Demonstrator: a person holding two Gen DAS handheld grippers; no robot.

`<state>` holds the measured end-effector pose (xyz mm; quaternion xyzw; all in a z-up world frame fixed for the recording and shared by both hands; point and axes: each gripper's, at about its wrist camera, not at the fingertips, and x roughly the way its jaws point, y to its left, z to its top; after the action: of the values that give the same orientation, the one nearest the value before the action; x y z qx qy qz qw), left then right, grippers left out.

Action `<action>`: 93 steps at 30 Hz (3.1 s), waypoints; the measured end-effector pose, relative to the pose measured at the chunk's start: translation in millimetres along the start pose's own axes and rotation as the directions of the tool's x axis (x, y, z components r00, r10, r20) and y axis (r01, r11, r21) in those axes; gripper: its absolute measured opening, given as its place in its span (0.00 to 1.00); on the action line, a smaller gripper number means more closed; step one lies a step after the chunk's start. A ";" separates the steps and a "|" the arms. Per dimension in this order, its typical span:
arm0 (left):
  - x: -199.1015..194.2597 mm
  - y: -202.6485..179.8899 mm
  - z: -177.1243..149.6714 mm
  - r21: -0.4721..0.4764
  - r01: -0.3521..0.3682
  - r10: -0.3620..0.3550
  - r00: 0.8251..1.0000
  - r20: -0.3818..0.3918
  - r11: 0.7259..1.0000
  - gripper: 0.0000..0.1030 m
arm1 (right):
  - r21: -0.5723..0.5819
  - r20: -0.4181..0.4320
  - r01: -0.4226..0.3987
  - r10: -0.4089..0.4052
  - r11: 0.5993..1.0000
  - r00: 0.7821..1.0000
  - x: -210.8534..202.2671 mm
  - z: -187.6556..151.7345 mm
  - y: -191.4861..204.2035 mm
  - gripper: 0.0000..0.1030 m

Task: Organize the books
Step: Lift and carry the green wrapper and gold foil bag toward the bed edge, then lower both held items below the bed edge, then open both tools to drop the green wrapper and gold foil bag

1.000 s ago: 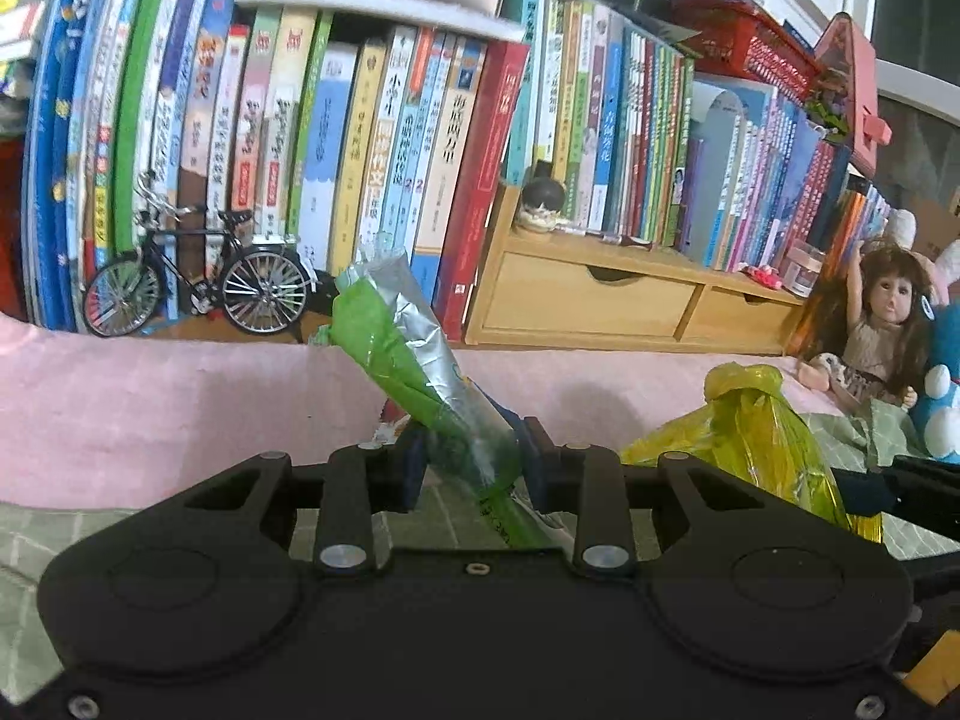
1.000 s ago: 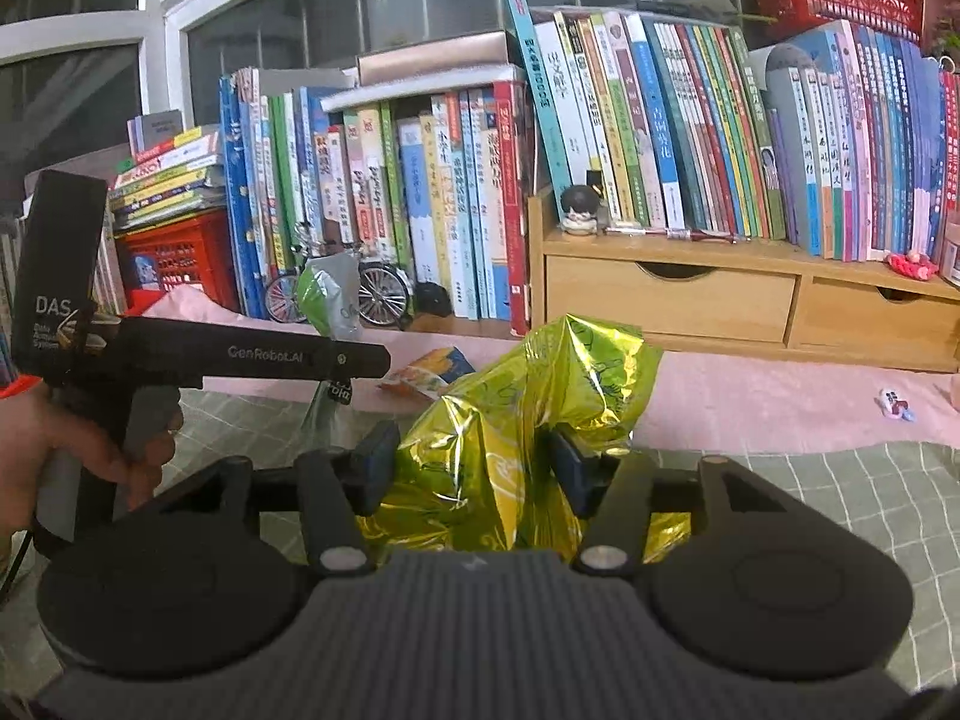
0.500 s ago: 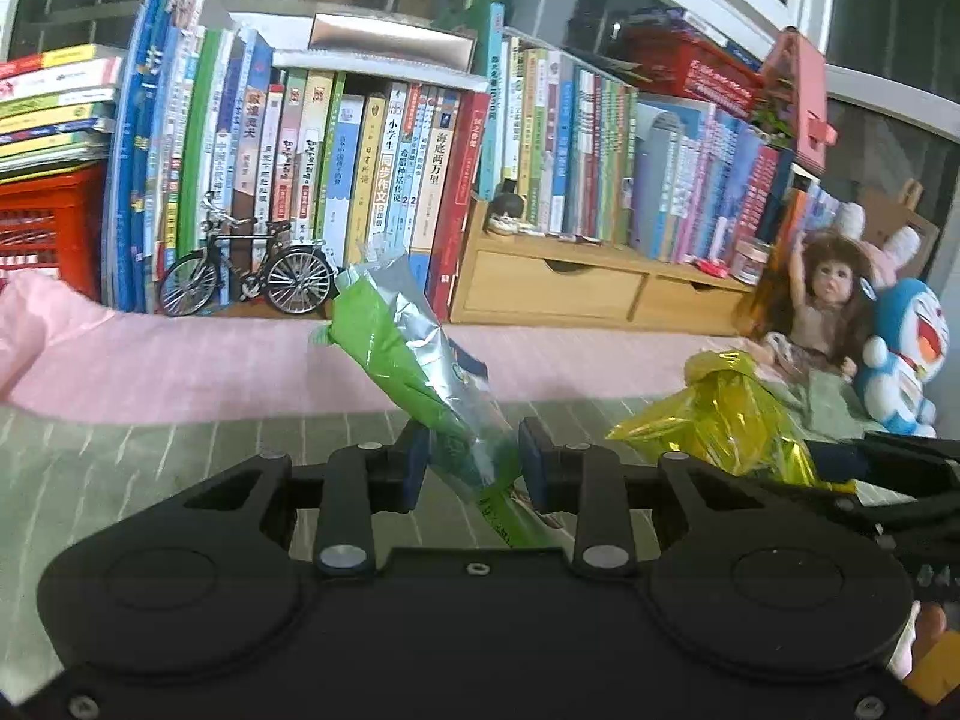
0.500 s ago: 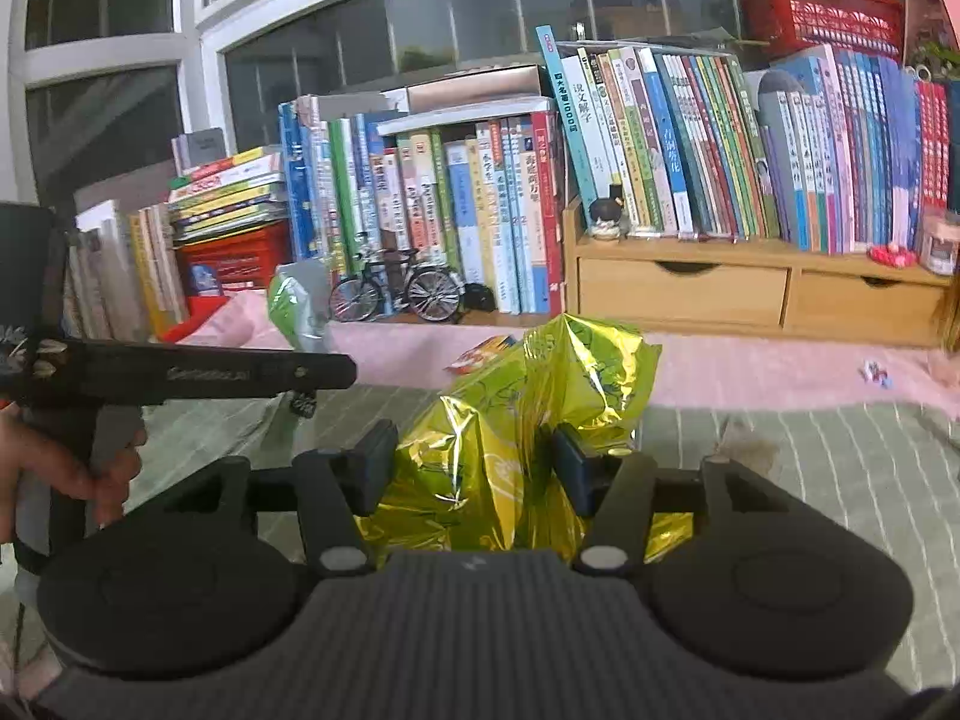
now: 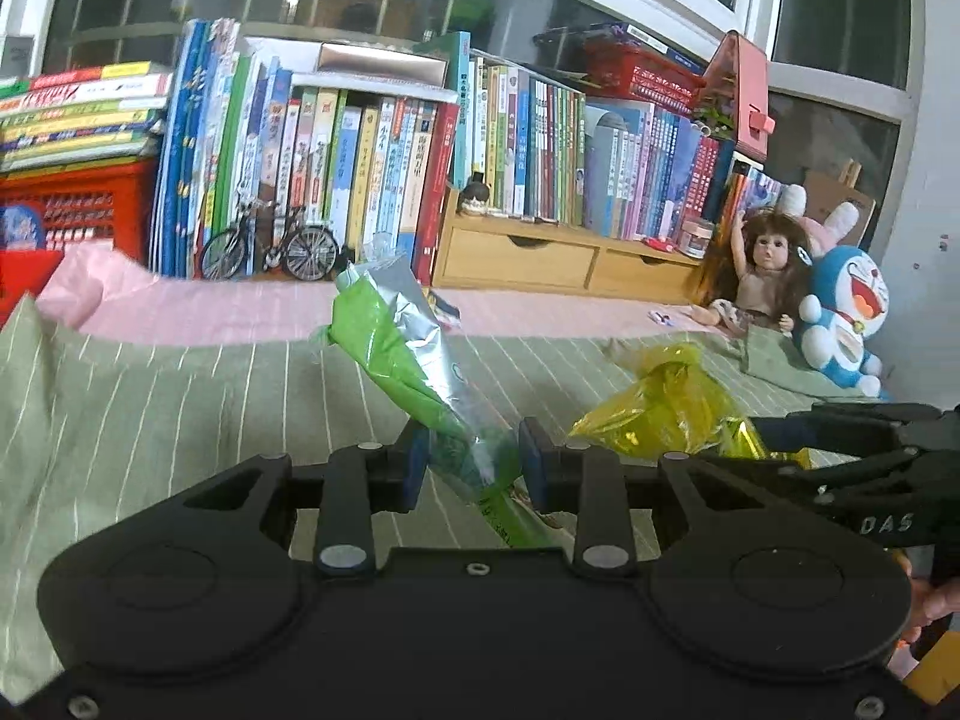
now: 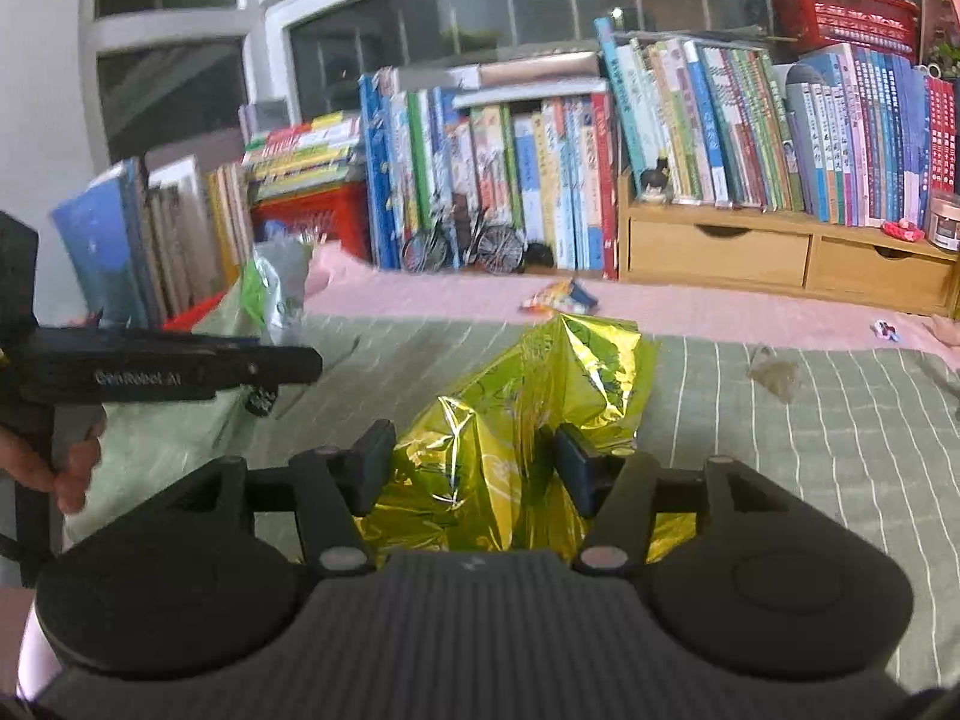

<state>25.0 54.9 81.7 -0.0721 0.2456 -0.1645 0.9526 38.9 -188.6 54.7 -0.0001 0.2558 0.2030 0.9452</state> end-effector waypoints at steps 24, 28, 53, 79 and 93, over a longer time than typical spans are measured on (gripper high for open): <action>-121.4 -21.0 -89.9 0.024 0.204 -0.202 0.977 -0.076 0.979 0.30 | 0.021 -0.011 -0.118 0.118 0.993 0.993 -105.5 -88.4 58.3 0.59; -134.4 -29.3 -110.0 0.027 0.214 -0.210 0.973 -0.096 0.977 0.30 | 0.053 -0.032 -0.145 0.147 0.988 0.989 -113.5 -101.6 65.1 0.59; -194.6 -74.6 -202.2 0.074 0.202 -0.179 0.954 -0.241 0.977 0.30 | 0.031 -0.156 -0.174 0.177 0.984 0.972 -162.3 -161.7 116.3 0.59; -167.2 -86.3 -260.7 0.097 0.222 -0.177 0.923 -0.343 0.970 0.31 | 0.037 -0.245 -0.017 0.026 0.999 0.969 -141.7 -213.8 124.2 0.61; -152.2 -87.3 -260.8 0.105 0.195 -0.147 0.925 -0.352 0.975 0.56 | 0.061 -0.247 0.010 0.005 0.998 0.969 -139.3 -214.4 119.8 0.61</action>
<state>-253.1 11.6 -58.2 0.0022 0.3879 -0.2737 0.8801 -220.4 -154.4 -51.8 0.0037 0.3775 0.1921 0.9059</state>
